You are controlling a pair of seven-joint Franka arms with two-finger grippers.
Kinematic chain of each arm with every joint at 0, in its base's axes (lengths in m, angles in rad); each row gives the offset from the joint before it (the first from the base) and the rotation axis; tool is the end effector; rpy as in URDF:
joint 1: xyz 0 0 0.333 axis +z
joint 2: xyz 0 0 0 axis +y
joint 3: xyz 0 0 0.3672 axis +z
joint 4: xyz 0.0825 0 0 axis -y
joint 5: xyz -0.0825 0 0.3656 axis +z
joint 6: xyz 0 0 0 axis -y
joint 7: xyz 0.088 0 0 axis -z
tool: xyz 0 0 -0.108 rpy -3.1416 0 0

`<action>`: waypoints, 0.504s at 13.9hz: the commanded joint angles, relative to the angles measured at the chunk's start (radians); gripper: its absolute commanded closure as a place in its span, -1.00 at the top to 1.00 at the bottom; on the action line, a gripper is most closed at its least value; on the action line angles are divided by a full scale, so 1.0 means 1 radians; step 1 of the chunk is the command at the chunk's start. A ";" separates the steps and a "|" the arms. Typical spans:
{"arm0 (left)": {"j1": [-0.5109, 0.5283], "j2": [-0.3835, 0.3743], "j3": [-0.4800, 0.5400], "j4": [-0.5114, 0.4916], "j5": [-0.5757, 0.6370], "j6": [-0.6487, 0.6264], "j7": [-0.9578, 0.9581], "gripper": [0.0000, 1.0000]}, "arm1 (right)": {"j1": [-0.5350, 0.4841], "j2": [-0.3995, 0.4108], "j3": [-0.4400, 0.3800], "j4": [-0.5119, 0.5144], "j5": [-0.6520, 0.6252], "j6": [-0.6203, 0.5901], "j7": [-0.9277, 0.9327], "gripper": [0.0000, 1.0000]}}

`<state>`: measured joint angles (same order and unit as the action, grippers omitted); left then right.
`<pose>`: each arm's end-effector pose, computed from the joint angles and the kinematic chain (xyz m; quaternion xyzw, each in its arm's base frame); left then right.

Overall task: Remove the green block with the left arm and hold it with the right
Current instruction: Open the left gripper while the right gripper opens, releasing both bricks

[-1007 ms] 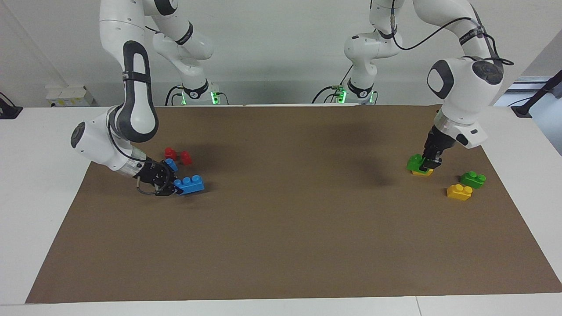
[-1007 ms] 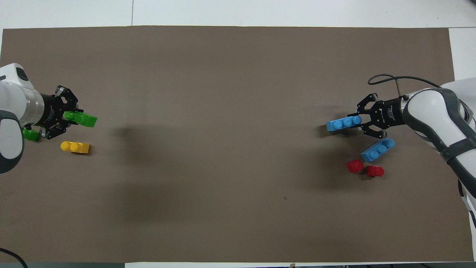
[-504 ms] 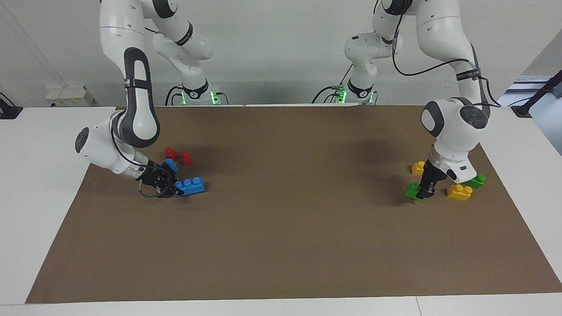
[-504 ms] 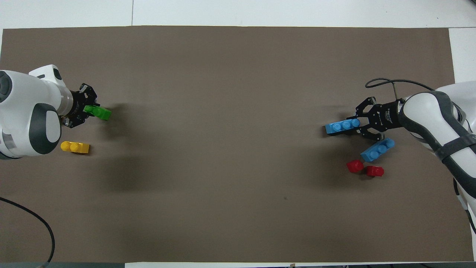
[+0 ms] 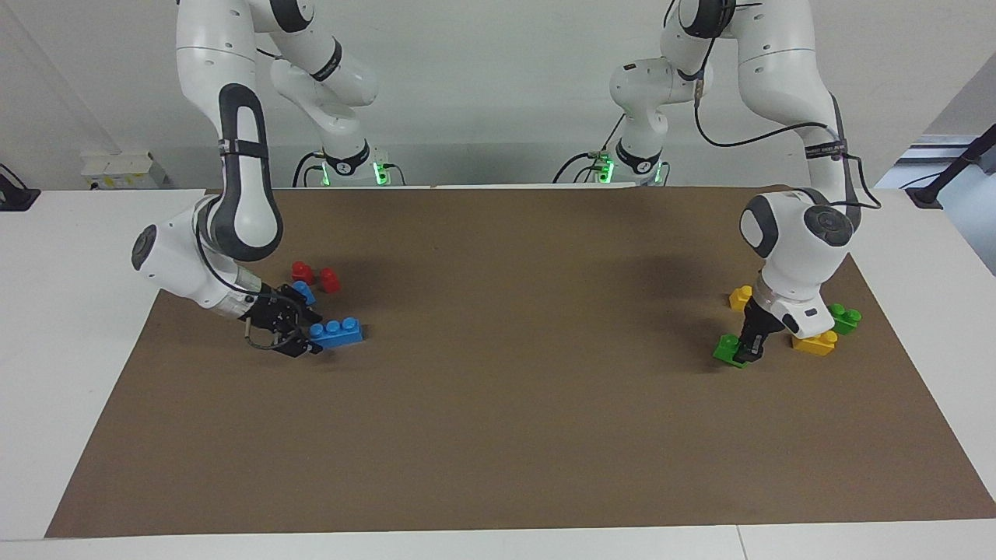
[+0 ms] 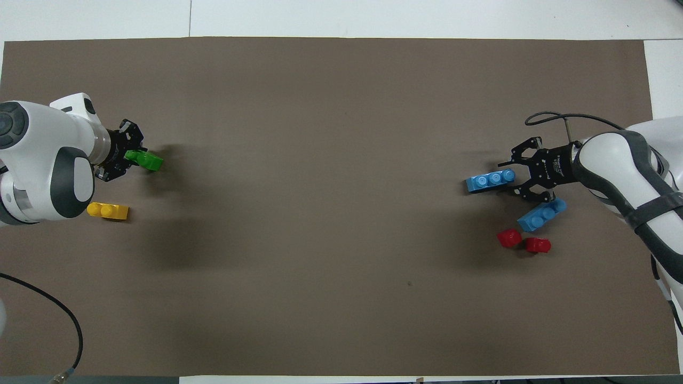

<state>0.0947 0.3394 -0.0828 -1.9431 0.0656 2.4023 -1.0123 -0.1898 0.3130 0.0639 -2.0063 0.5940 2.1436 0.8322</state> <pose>0.6309 0.0123 0.3794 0.8795 0.4718 0.0580 0.0204 0.5865 -0.0522 0.3531 -0.7600 0.5977 0.1630 0.1964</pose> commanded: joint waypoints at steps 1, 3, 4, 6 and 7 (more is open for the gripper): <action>0.000 0.018 0.003 0.030 0.029 0.008 0.029 1.00 | -0.004 -0.084 0.013 0.017 -0.075 -0.077 -0.021 1.00; 0.003 0.007 0.003 0.050 0.028 -0.026 0.101 1.00 | 0.016 -0.144 0.019 0.064 -0.263 -0.161 -0.091 1.00; 0.005 0.007 0.002 0.078 0.028 -0.069 0.106 1.00 | 0.016 -0.167 0.020 0.102 -0.305 -0.230 -0.185 1.00; 0.007 -0.013 0.002 0.134 0.029 -0.150 0.118 1.00 | 0.016 -0.199 0.019 0.202 -0.396 -0.374 -0.408 1.00; 0.005 -0.034 0.000 0.148 0.029 -0.190 0.156 1.00 | 0.018 -0.212 0.025 0.252 -0.469 -0.423 -0.498 1.00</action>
<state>0.0965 0.3382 -0.0807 -1.8401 0.0788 2.3023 -0.9062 -0.1682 0.1168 0.0825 -1.8425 0.2249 1.8112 0.4987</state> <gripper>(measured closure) 0.000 0.000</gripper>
